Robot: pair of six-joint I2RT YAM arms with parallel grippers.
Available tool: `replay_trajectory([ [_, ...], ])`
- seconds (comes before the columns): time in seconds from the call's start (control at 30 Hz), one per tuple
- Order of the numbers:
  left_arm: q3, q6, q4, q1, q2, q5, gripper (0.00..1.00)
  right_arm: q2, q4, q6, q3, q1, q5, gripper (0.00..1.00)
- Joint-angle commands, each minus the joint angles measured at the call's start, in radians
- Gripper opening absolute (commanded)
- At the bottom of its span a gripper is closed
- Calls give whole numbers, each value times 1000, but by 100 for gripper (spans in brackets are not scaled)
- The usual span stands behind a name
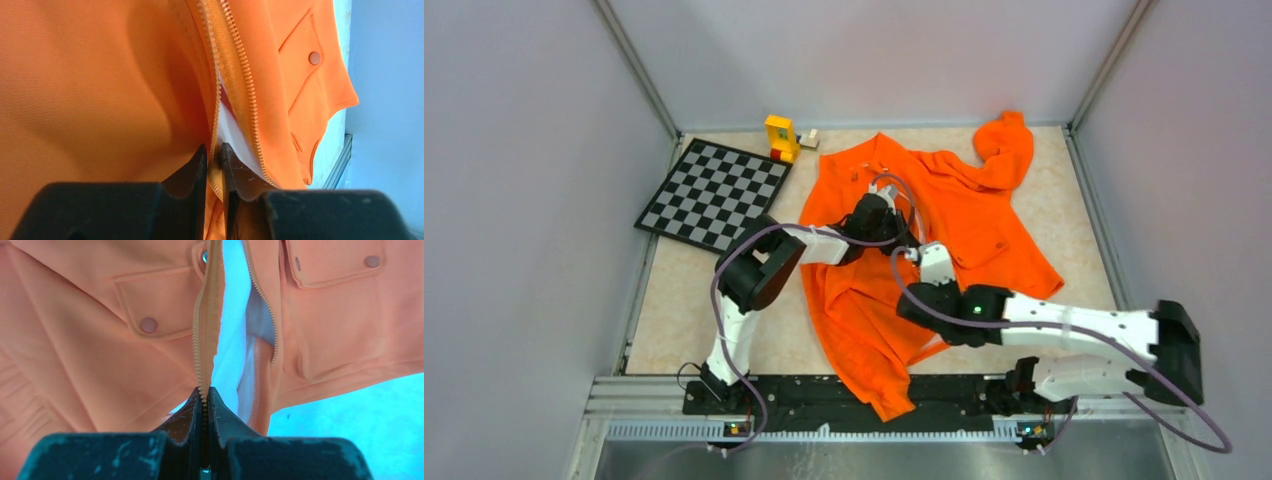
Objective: Zip up the jacket
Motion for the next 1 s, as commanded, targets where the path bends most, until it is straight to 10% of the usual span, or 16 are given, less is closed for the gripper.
replay_trajectory([
  [0.0,17,71,-6,30,-62,-44,15,-228,135,-24,-89,-91,-200,0],
  [0.33,84,297,-336,77,-286,-176,0,-473,284,-65,-241,-681,-1182,0],
  [0.5,190,401,-568,77,-334,-385,0,-426,630,125,-471,-818,-1708,0],
  [0.97,425,589,-906,76,-327,-651,0,-497,1010,363,-461,-792,-1921,0],
])
